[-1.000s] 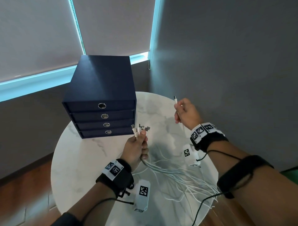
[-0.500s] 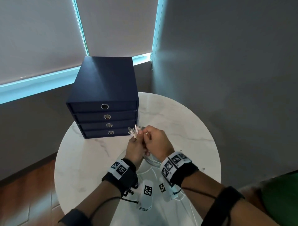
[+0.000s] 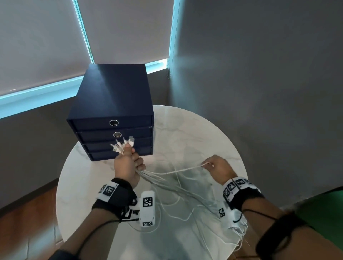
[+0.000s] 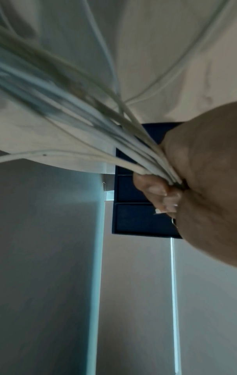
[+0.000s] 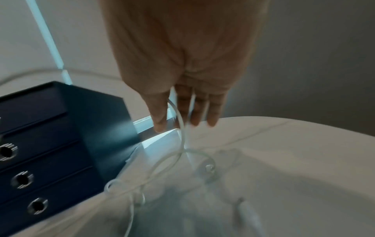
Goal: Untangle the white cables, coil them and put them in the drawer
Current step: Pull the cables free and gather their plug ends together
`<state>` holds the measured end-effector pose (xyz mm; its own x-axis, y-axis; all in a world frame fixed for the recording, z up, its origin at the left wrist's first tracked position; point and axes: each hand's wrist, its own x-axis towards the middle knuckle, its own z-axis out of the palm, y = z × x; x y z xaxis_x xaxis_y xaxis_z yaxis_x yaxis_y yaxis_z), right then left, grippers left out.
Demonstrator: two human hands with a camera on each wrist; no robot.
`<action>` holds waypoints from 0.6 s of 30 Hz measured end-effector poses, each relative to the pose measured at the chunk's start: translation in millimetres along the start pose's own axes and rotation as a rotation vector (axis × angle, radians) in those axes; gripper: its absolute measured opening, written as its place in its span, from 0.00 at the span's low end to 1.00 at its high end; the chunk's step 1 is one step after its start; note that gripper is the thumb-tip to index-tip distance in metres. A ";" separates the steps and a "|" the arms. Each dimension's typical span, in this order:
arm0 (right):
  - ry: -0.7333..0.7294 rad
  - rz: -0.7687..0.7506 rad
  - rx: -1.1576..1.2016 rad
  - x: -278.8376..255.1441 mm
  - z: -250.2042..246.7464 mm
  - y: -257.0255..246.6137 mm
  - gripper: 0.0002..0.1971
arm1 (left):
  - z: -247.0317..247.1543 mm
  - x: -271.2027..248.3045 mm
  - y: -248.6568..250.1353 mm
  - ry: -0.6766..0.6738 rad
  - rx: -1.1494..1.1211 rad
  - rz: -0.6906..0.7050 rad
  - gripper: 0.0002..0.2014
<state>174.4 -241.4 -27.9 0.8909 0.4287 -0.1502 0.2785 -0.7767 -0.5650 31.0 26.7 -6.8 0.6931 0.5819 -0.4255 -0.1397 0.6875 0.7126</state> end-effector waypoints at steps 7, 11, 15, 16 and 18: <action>-0.023 0.053 0.418 11.4 -31.2 -42.8 0.16 | 18.7 -19.4 2.6 -0.225 0.329 0.002 0.17; -0.209 0.028 0.875 -1.3 -35.4 -98.3 0.11 | 31.8 -23.2 -4.1 -0.291 0.442 0.115 0.09; -0.410 -0.150 0.756 -12.6 -27.3 -128.2 0.07 | 43.6 -25.8 -10.3 -0.338 0.457 0.170 0.09; -0.421 -0.182 0.748 -12.6 -24.9 -132.2 0.07 | 44.8 -27.1 -10.9 -0.367 0.450 0.170 0.09; -0.385 -0.217 0.748 -11.3 -22.7 -137.3 0.09 | 44.0 -27.3 -11.4 -0.397 0.419 0.140 0.07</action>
<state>134.2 -150.0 69.8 0.6245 0.7634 -0.1647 -0.0010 -0.2101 -0.9777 44.8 -16.1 21.3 0.9111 0.3917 -0.1281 -0.0134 0.3389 0.9407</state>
